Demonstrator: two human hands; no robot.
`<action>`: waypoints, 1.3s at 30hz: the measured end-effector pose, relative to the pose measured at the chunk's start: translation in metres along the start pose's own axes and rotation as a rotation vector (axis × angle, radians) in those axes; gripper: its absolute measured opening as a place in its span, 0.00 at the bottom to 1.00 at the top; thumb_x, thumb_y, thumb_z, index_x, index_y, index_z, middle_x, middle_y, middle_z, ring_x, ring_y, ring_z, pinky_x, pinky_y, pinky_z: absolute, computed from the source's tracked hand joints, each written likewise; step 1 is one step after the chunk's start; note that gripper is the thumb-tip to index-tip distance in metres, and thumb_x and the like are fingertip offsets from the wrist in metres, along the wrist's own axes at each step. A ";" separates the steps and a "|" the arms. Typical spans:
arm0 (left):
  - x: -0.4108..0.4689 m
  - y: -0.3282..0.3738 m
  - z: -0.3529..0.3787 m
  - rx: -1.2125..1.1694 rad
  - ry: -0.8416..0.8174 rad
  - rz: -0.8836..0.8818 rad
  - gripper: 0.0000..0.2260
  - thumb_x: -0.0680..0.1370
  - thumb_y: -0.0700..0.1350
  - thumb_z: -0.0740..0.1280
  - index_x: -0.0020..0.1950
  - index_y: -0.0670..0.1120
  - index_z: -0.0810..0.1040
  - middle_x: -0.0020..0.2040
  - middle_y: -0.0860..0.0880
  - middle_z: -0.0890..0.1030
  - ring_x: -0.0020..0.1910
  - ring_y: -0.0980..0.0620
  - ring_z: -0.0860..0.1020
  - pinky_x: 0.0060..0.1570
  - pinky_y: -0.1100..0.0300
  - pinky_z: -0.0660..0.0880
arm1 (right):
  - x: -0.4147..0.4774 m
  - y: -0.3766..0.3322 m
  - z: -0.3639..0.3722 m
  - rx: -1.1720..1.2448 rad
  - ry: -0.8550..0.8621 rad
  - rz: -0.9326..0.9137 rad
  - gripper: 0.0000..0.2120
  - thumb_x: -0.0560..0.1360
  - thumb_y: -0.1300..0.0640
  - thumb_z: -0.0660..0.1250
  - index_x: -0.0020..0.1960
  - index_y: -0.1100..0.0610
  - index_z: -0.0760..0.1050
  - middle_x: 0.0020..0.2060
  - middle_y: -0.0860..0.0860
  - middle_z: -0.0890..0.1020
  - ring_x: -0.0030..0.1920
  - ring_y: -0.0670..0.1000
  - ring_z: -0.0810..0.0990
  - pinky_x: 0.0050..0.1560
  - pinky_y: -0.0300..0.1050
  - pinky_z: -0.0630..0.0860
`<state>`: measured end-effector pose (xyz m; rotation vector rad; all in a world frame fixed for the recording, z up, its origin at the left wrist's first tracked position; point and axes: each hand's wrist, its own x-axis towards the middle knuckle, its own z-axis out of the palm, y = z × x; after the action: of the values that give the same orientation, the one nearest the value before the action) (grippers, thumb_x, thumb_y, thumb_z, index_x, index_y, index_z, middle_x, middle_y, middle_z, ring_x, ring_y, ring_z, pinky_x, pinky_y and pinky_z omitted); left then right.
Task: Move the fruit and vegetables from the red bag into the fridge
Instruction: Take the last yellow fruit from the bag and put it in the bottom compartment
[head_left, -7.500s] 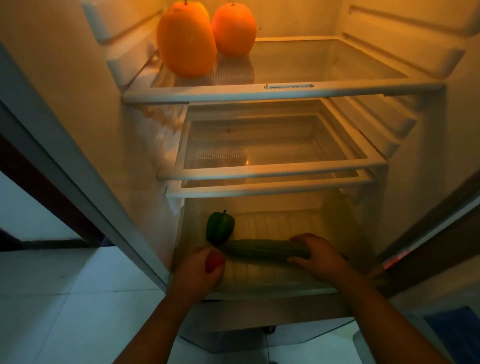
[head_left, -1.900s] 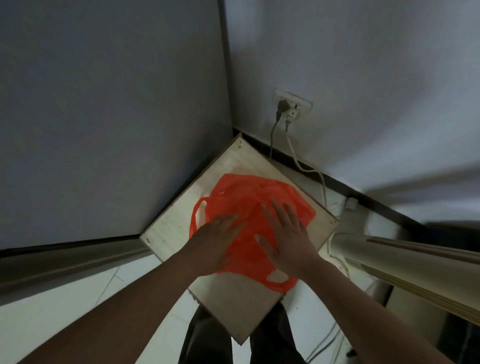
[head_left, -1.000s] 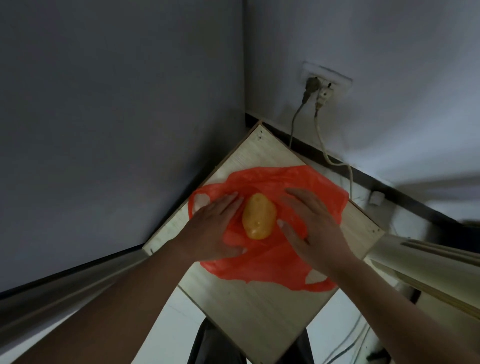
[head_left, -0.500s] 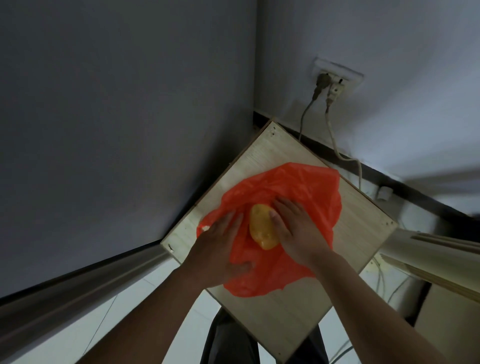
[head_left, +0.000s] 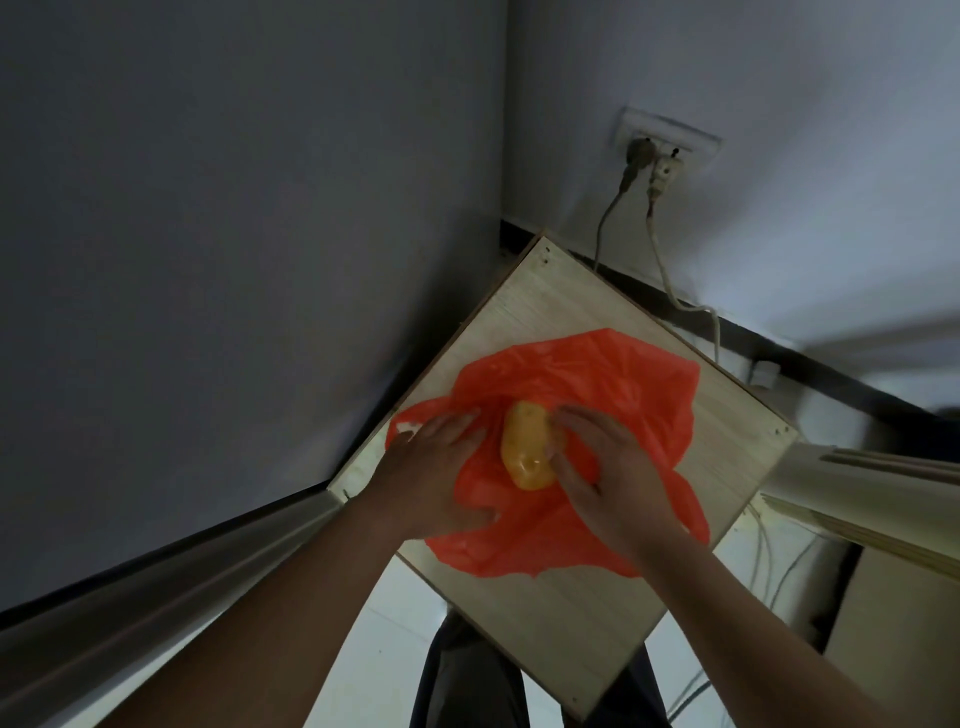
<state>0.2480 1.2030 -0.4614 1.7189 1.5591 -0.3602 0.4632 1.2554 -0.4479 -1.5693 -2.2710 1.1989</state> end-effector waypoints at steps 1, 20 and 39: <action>-0.002 -0.001 0.003 0.026 -0.023 -0.029 0.49 0.60 0.75 0.54 0.76 0.55 0.43 0.77 0.53 0.43 0.76 0.50 0.45 0.71 0.41 0.55 | 0.000 0.000 0.001 -0.015 0.015 -0.007 0.23 0.76 0.42 0.55 0.66 0.51 0.70 0.65 0.47 0.73 0.65 0.46 0.68 0.64 0.46 0.66; -0.035 0.017 0.019 -0.186 0.044 -0.119 0.48 0.66 0.70 0.63 0.76 0.55 0.40 0.77 0.53 0.41 0.76 0.48 0.48 0.67 0.46 0.65 | 0.007 -0.037 0.030 -0.139 0.023 0.134 0.32 0.71 0.47 0.69 0.71 0.53 0.63 0.68 0.50 0.68 0.65 0.53 0.68 0.63 0.46 0.66; -0.179 0.136 -0.110 -0.218 0.220 -0.153 0.37 0.74 0.65 0.59 0.76 0.50 0.50 0.77 0.47 0.47 0.75 0.45 0.50 0.71 0.46 0.58 | -0.143 -0.127 -0.148 0.070 0.094 0.131 0.36 0.69 0.49 0.72 0.72 0.52 0.60 0.65 0.52 0.67 0.61 0.52 0.71 0.56 0.43 0.70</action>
<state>0.3064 1.1578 -0.2220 1.5144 1.8225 -0.0733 0.5104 1.1964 -0.2182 -1.7334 -2.0747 1.1932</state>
